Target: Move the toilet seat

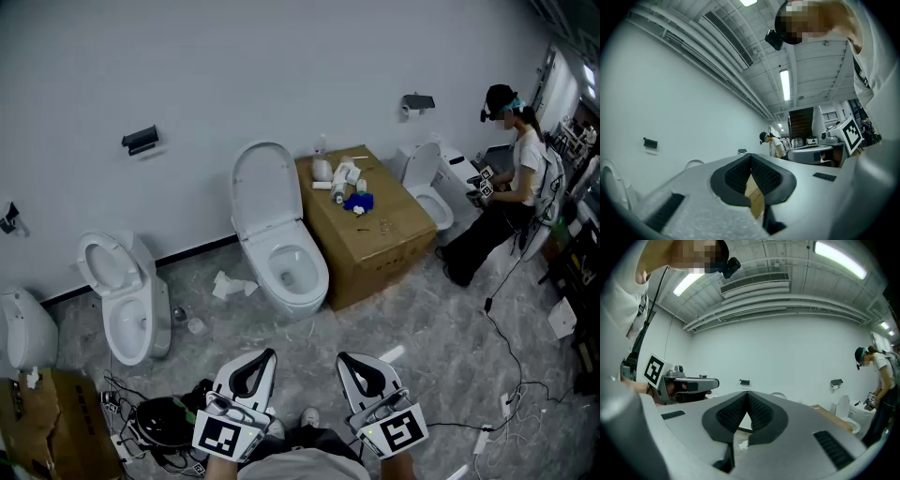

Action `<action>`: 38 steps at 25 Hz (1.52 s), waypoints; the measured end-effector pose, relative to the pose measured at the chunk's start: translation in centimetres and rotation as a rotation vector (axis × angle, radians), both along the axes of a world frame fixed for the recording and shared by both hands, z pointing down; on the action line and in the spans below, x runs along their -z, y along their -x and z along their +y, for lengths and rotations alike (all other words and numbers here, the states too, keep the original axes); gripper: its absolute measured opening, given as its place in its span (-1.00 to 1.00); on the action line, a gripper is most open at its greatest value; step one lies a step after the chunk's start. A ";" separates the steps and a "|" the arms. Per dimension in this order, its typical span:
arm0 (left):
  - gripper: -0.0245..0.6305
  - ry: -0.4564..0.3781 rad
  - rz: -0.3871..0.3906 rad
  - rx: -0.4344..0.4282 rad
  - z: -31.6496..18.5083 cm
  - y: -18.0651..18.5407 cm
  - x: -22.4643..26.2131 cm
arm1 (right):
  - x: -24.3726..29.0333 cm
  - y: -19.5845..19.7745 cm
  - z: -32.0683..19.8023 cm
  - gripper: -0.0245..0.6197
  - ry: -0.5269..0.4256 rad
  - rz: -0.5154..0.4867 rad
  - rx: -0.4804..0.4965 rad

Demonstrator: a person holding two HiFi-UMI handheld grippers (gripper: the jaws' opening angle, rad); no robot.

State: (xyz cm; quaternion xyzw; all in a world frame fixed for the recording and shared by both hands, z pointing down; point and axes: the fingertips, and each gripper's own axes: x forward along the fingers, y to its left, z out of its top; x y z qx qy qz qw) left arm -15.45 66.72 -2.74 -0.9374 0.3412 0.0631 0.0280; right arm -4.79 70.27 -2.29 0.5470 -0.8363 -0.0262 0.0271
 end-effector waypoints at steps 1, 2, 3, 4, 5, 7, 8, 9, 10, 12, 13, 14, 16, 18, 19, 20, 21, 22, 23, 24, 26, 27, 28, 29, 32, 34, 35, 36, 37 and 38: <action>-0.90 0.001 -0.003 0.000 -0.2 -0.2 0.1 | 0.0 -0.2 -0.2 -0.89 -0.002 0.000 0.000; -0.90 0.006 -0.007 -0.002 -0.4 -0.4 0.1 | 0.1 -0.3 -0.4 -0.89 -0.003 -0.001 0.000; -0.90 0.018 -0.012 -0.004 -0.6 -0.6 0.0 | 0.0 -0.5 -0.7 -0.89 -0.003 -0.002 0.001; -0.90 0.033 -0.017 -0.008 -0.7 -0.9 -0.1 | 0.0 -0.6 -0.9 -0.89 -0.003 -0.003 0.003; -0.90 0.040 -0.021 -0.010 -0.8 -1.0 -0.2 | 0.0 -0.7 -1.1 -0.89 -0.003 -0.002 0.006; -0.90 0.018 -0.017 -0.002 -1.2 -1.2 -0.2 | 0.1 -0.8 -1.3 -0.89 -0.014 -0.002 0.012; -0.90 0.005 -0.014 0.003 -1.3 -1.3 -0.2 | 0.2 -1.0 -1.4 -0.89 -0.025 -0.007 0.013; -0.90 0.001 -0.013 0.005 -1.4 -1.5 -0.2 | 0.4 -1.2 -1.4 -0.89 -0.036 -0.016 0.014; -0.90 0.009 -0.016 0.005 -1.4 -1.8 -0.3 | 0.5 -1.4 -1.4 -0.89 -0.045 -0.023 0.017; -0.90 0.037 -0.030 0.006 -1.3 -2.4 -0.5 | 0.5 -1.9 -1.5 -0.89 -0.052 -0.028 0.025; -0.90 0.049 -0.038 0.007 -1.2 -2.7 -0.5 | 0.4 -2.1 -1.6 -0.89 -0.051 -0.029 0.029; -0.90 0.056 -0.044 0.007 -1.1 -3.0 -0.5 | 0.3 -2.3 -1.7 -0.89 -0.049 -0.032 0.034; -0.90 0.051 -0.047 0.011 -1.2 -3.3 -0.5 | 0.1 -2.5 -1.9 -0.89 -0.046 -0.035 0.043; -0.90 0.029 -0.040 0.015 -1.4 -3.6 -0.3 | -0.1 -2.8 -2.3 -0.89 -0.044 -0.036 0.048; -0.90 0.020 -0.033 0.014 -1.5 -3.8 -0.1 | -0.1 -2.9 -2.5 -0.89 -0.042 -0.037 0.050; -0.90 0.020 -0.031 0.010 -1.6 -4.1 0.0 | -0.1 -3.0 -2.7 -0.89 -0.039 -0.038 0.052; -0.90 0.033 -0.039 0.008 -1.8 -4.3 -0.1 | -0.1 -3.1 -3.0 -0.89 -0.037 -0.039 0.054; -0.90 0.048 -0.050 0.007 -2.0 -4.5 -0.3 | 0.0 -3.2 -3.3 -0.89 -0.037 -0.038 0.056; -0.90 0.057 -0.056 0.006 -2.3 -4.5 -0.5 | 0.0 -3.3 -3.7 -0.89 -0.038 -0.034 0.057; -0.90 0.060 -0.058 0.006 -2.8 -4.6 -0.6 | 0.0 -3.3 -4.2 -0.89 -0.038 -0.030 0.058; -0.90 0.063 -0.058 0.007 -3.9 -4.6 -0.9 | -0.1 -3.4 -5.3 -0.89 -0.033 -0.023 0.058; -0.90 0.065 -0.059 0.006 -4.5 -4.6 -1.1 | -0.3 -3.5 -6.0 -0.89 -0.027 -0.021 0.056; -0.90 0.065 -0.059 0.006 -5.2 -4.7 -1.2 | -0.4 -3.5 -6.6 -0.89 -0.022 -0.020 0.054; -0.90 0.062 -0.059 0.004 -5.9 -4.6 -1.2 | -0.5 -3.5 -7.3 -0.89 -0.021 -0.020 0.053; -0.90 0.062 -0.063 -0.004 -8.1 -4.5 -1.5 | -0.9 -3.2 -9.5 -0.89 -0.016 -0.021 0.047; -0.90 0.068 -0.064 -0.013 -9.8 -4.4 -1.8 | -1.0 -2.9 -11.1 -0.89 -0.011 -0.018 0.041; -0.90 0.070 -0.064 -0.018 -10.7 -4.4 -1.9 | -1.0 -2.8 -11.9 -0.89 -0.010 -0.015 0.038; -0.90 0.071 -0.066 -0.023 -11.6 -4.4 -2.0 | -1.0 -2.7 -12.7 -0.89 -0.007 -0.011 0.034; -0.90 0.071 -0.069 -0.029 -12.4 -4.4 -2.0 | -1.0 -2.7 -13.6 -0.89 -0.005 -0.005 0.029; -0.90 0.069 -0.072 -0.036 -13.2 -4.3 -2.0 | -1.1 -2.6 -14.4 -0.89 -0.003 0.000 0.022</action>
